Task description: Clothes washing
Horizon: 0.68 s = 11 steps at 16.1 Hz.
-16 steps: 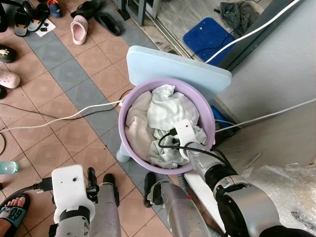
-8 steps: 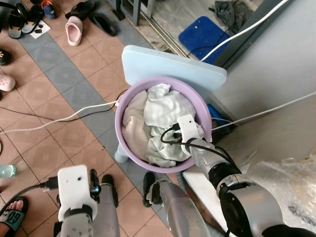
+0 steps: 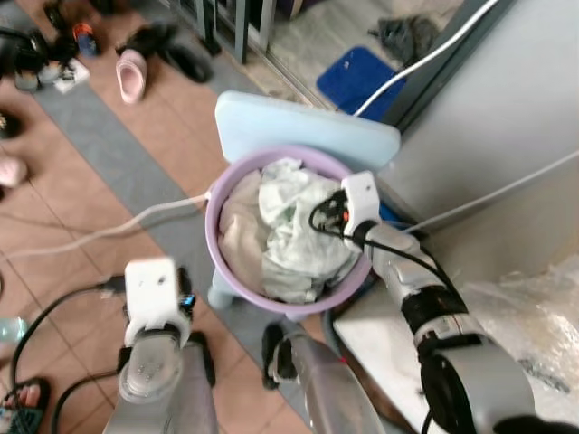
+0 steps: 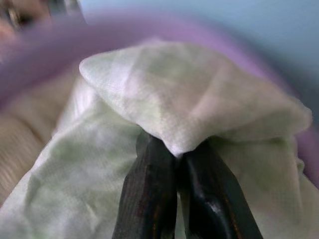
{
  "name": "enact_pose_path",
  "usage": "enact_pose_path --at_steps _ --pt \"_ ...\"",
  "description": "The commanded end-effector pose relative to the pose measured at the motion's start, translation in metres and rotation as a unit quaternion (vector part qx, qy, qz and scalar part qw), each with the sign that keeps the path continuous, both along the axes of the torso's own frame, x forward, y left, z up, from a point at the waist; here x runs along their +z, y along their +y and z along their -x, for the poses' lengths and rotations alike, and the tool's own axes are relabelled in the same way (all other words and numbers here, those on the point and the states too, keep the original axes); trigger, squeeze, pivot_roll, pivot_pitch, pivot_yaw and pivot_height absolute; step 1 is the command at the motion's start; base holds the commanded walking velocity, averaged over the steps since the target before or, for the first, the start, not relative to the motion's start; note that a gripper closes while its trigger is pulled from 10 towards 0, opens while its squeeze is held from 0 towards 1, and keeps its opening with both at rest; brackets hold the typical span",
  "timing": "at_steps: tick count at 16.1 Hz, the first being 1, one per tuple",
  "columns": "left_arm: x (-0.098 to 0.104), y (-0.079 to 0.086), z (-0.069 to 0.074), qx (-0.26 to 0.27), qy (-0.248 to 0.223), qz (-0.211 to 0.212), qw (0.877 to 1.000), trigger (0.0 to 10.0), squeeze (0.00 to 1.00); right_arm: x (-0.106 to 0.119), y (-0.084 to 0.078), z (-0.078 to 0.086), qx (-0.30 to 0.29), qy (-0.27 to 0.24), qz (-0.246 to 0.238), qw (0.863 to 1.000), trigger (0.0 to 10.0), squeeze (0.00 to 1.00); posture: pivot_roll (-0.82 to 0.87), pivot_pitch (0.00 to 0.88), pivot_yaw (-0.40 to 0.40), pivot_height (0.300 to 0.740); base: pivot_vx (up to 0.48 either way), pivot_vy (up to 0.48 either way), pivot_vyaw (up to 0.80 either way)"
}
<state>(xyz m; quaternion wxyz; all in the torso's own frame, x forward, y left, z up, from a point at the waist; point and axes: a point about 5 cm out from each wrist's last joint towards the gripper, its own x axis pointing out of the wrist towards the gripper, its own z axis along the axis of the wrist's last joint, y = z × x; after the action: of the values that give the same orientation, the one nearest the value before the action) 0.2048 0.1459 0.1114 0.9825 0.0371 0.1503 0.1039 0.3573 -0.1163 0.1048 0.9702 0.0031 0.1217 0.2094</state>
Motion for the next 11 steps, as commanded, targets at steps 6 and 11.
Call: enact_pose_path --at_steps 6,11 --pt "-0.004 0.004 -0.021 -0.02 -0.015 -0.013 1.0 10.0 0.0 0.064 0.016 0.05 -0.032 -0.172 -0.091 0.98 0.0 0.0 0.01 0.064 0.031 0.74 0.0 0.0 0.0" --pt "-0.001 0.0 -0.042 -0.027 -0.033 -0.01 0.999 10.0 0.0 0.064 0.002 0.064 -0.065 -0.183 -0.061 0.979 10.0 0.0 0.01 0.01 0.022 0.74 -0.136 0.0 0.0"
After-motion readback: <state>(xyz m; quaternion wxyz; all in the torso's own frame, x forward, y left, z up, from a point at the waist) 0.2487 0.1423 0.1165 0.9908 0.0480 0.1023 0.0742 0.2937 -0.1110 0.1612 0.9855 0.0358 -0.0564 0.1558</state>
